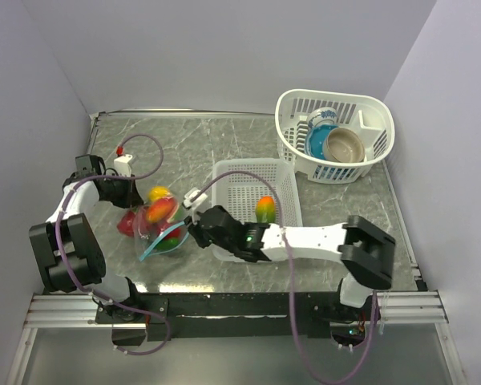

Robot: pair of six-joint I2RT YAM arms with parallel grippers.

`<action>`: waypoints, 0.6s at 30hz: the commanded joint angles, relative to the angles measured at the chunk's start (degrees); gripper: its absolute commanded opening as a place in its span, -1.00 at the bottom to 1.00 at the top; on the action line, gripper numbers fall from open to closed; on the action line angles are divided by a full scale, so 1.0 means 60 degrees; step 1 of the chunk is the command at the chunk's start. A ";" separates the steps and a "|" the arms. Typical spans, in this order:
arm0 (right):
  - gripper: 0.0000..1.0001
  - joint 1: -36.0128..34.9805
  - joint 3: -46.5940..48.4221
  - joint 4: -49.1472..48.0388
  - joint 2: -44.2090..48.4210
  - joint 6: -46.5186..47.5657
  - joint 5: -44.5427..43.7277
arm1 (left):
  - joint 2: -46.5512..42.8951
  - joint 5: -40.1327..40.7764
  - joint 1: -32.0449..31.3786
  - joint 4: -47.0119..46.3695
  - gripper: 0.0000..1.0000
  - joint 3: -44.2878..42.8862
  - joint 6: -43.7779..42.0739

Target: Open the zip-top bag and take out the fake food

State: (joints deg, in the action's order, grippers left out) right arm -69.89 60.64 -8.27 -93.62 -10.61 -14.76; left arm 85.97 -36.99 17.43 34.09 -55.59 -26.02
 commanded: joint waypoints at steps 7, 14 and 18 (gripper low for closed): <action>-0.04 -0.0114 0.1568 -0.0525 -0.1592 -0.0194 0.1728 | -0.0135 0.0072 -0.0254 0.0252 -0.98 0.0227 -0.0028; 0.42 -0.0130 0.1933 -0.0540 -0.2222 -0.0516 0.1977 | -0.0120 0.0101 -0.0254 0.0222 -0.98 0.0301 -0.0058; 0.53 -0.0130 0.2285 -0.0394 -0.2822 -0.0560 0.2328 | -0.0193 0.0247 -0.0254 0.0281 -0.98 0.0271 -0.0116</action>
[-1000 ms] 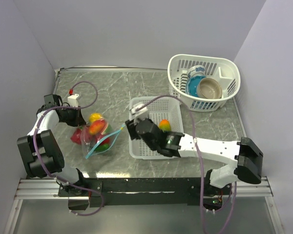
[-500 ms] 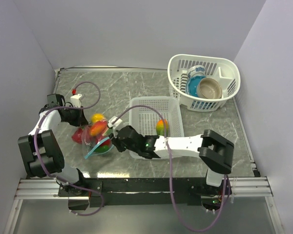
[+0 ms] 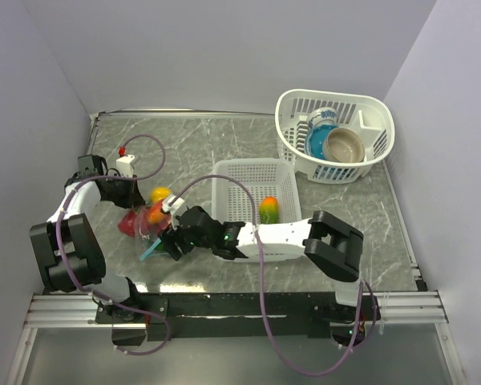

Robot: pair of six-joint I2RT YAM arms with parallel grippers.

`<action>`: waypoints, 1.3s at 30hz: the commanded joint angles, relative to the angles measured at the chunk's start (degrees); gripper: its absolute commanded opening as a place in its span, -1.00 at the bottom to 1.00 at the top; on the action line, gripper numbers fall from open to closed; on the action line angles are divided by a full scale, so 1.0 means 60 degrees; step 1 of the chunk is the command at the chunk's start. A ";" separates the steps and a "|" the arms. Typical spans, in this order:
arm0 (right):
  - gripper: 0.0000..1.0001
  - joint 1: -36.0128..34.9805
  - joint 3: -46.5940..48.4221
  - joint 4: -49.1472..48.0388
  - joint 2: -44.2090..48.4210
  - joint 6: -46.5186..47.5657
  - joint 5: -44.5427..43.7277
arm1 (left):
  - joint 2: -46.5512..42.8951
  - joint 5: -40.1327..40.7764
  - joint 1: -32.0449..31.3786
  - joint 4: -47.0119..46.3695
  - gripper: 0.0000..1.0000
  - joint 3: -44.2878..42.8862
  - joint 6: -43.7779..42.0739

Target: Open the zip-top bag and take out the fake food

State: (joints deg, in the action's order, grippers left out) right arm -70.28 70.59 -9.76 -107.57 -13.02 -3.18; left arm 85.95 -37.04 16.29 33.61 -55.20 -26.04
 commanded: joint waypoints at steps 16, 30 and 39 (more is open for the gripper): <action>-0.36 -0.0035 0.0848 0.0073 -0.1408 -0.0131 0.0208 | -0.0512 0.0036 -0.0050 0.1150 -0.98 -0.0364 -0.0128; -1.00 -0.0020 0.0057 0.0146 -0.0558 -0.0028 -0.0187 | -0.1361 -0.0903 -0.0064 0.2324 -0.99 -0.2051 0.0240; -1.00 -0.0020 -0.0573 0.0702 0.0653 0.0044 -0.1255 | -0.1538 0.0063 -0.0064 0.2076 -0.98 -0.1816 -0.0025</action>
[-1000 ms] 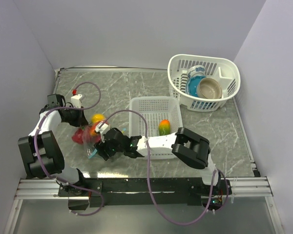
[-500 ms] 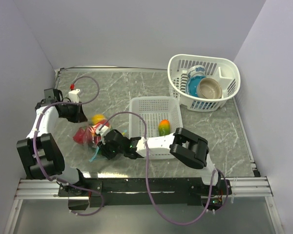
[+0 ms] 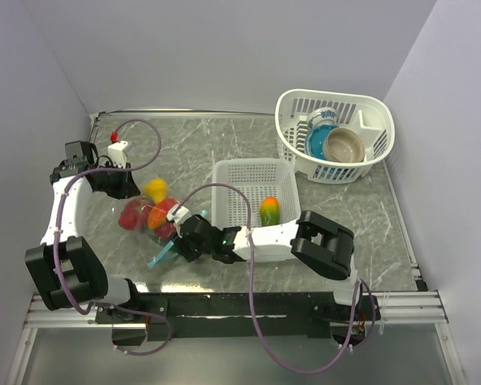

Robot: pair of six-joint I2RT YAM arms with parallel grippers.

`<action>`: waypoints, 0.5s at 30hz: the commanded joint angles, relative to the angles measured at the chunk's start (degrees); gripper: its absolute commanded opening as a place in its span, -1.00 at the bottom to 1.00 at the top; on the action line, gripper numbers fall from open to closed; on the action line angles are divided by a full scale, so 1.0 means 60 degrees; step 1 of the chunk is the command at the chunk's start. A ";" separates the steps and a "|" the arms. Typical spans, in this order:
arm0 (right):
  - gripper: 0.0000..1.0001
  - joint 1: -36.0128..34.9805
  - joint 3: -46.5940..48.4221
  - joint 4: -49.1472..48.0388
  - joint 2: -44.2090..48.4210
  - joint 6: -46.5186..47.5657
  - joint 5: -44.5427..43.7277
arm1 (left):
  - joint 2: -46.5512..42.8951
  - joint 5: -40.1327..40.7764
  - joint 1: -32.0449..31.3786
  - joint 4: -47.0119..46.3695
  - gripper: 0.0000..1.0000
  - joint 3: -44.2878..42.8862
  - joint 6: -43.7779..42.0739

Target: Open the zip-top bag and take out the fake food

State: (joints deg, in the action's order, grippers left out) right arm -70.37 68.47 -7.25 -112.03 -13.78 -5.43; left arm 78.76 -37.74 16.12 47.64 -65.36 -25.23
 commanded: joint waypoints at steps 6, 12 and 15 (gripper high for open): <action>-1.00 0.0213 -0.0922 0.1410 0.4005 0.0407 -0.2097 | 0.0026 0.1176 -0.0035 -0.1463 -0.99 0.1048 -0.0247; -1.00 0.0610 -0.1654 0.2043 0.6188 -0.0017 -0.2230 | 0.0466 0.2025 -0.0050 -0.2372 -0.98 0.1724 -0.0423; -0.99 0.0727 -0.1977 0.1692 0.6499 -0.0106 -0.1995 | 0.0627 0.2027 -0.0065 -0.2329 -0.98 0.1578 -0.0467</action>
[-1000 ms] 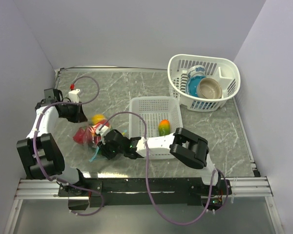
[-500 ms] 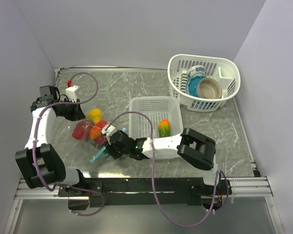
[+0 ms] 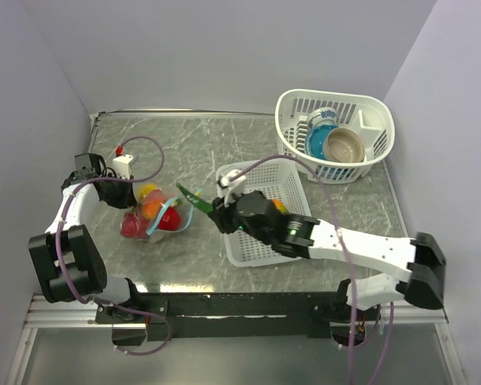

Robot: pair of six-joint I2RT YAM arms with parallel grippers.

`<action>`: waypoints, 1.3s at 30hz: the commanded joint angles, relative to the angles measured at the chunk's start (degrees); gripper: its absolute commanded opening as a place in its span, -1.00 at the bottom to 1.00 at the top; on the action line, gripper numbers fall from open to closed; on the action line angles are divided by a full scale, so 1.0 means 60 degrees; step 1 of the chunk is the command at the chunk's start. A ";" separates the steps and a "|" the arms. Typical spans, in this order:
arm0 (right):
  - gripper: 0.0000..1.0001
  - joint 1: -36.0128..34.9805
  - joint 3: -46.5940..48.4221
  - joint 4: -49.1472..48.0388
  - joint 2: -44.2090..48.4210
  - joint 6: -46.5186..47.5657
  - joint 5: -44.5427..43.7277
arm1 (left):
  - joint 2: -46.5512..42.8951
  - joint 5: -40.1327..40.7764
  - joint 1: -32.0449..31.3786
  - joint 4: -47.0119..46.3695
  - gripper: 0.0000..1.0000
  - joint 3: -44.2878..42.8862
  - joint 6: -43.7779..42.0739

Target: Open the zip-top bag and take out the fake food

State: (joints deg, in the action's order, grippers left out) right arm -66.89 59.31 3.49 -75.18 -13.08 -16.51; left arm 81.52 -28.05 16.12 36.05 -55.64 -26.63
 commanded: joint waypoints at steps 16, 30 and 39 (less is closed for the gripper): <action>0.00 0.2375 0.0118 0.1601 -0.1708 -0.1234 -0.3648 | 0.0067 -0.0128 -0.0079 0.0407 -0.98 -0.0702 -0.0571; 0.42 -0.0656 -0.0346 -0.1558 -0.1342 0.1579 -0.1570 | -0.0227 -0.0408 -0.0665 0.0655 -0.98 -0.0483 -0.0365; -0.11 -0.1565 -0.0467 -0.2763 -0.2996 0.1433 -0.0895 | -0.0095 -0.0276 -0.0665 0.0481 -0.98 -0.0410 -0.0395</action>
State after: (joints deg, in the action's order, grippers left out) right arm -74.81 55.81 -7.81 -89.95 -4.99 -23.81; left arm 80.53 -29.15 12.29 39.07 -57.76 -28.84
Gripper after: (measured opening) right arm 0.452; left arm 0.015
